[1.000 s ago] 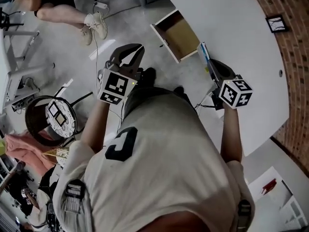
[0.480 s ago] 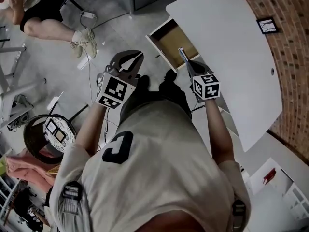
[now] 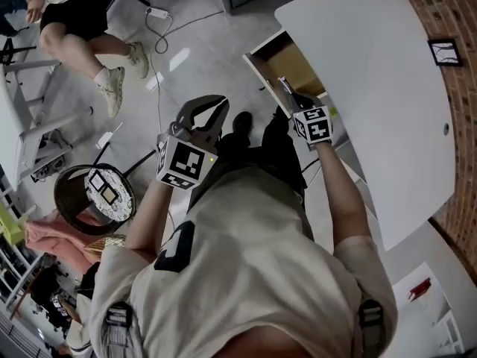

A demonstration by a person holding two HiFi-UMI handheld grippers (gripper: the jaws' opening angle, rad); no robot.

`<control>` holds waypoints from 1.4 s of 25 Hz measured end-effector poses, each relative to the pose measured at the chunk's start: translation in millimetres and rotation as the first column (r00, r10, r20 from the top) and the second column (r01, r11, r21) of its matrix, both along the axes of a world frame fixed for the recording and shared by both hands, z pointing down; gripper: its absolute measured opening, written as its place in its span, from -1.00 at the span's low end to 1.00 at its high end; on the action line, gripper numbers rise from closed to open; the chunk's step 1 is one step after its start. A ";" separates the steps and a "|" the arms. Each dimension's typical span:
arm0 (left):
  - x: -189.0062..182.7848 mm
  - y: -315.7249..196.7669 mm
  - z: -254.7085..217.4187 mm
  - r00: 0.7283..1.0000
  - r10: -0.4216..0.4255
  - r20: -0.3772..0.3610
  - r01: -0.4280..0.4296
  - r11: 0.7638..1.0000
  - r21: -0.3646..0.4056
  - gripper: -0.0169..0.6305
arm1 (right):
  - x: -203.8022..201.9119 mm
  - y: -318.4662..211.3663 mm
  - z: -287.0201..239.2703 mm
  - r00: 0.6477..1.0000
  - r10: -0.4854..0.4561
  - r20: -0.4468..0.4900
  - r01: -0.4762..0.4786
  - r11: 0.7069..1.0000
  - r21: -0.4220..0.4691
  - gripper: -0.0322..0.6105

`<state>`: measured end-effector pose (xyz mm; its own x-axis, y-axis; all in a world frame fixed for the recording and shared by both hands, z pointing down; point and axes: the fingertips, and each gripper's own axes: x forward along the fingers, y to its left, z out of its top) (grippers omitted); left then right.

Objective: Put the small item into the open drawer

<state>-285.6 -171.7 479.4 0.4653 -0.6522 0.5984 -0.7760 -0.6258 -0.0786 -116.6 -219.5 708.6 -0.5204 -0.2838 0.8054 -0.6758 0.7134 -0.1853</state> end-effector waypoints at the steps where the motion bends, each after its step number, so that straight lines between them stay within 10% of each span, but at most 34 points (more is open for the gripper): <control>1: 0.6 0.5 4.1 1.000 -0.001 0.016 0.002 1.000 -0.013 -0.90 | 0.7 -1.6 8.8 1.000 -0.006 -0.001 0.006 1.000 -0.006 -0.88; 29: 20.2 26.1 31.1 0.991 0.080 0.105 -0.068 0.990 -0.121 -0.90 | 4.8 36.1 93.6 1.000 -0.004 0.001 0.004 0.992 -0.128 -0.87; 35: 15.7 26.6 24.9 0.995 0.060 0.086 -0.051 0.993 -0.108 -0.90 | 21.0 41.5 71.5 1.000 0.008 -0.022 -0.010 0.993 -0.119 -0.54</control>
<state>-269.9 -145.1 504.3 0.4412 -0.5580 0.7029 -0.7328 -0.6761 -0.0768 -95.7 -178.0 780.1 -0.5008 -0.1900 0.8444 -0.6867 0.6811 -0.2541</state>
